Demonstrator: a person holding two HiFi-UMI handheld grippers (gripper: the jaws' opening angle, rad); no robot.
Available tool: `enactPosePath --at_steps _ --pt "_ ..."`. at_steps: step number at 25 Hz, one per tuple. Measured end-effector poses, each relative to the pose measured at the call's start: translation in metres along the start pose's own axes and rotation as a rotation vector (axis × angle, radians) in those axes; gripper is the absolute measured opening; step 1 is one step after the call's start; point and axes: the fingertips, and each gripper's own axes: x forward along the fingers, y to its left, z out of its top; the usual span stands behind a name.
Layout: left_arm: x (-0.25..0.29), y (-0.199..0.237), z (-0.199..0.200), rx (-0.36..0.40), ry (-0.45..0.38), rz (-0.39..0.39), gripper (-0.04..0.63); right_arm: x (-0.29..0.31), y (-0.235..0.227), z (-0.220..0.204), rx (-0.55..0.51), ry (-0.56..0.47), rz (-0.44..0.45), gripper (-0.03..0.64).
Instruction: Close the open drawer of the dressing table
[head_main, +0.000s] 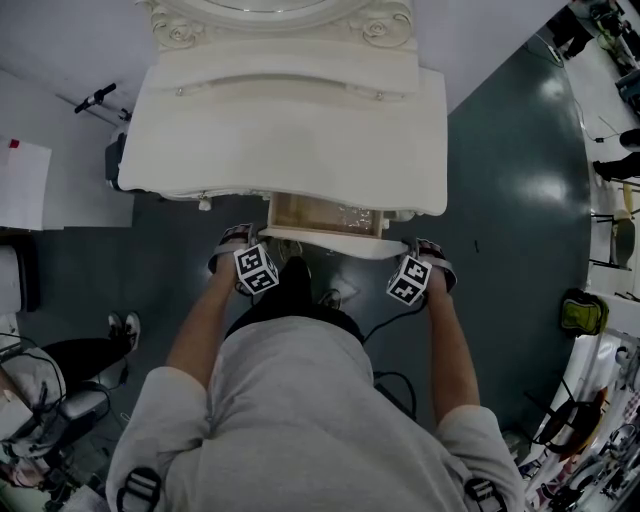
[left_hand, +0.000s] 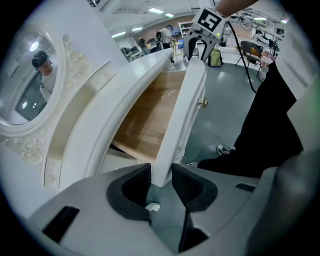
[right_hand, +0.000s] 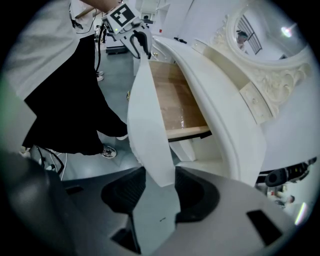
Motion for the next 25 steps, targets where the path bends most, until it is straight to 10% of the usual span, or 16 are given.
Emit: enactPosePath --at_steps 25 --pt "0.005 0.011 0.004 0.014 -0.018 -0.001 0.129 0.004 -0.013 0.001 0.008 0.013 0.013 0.187"
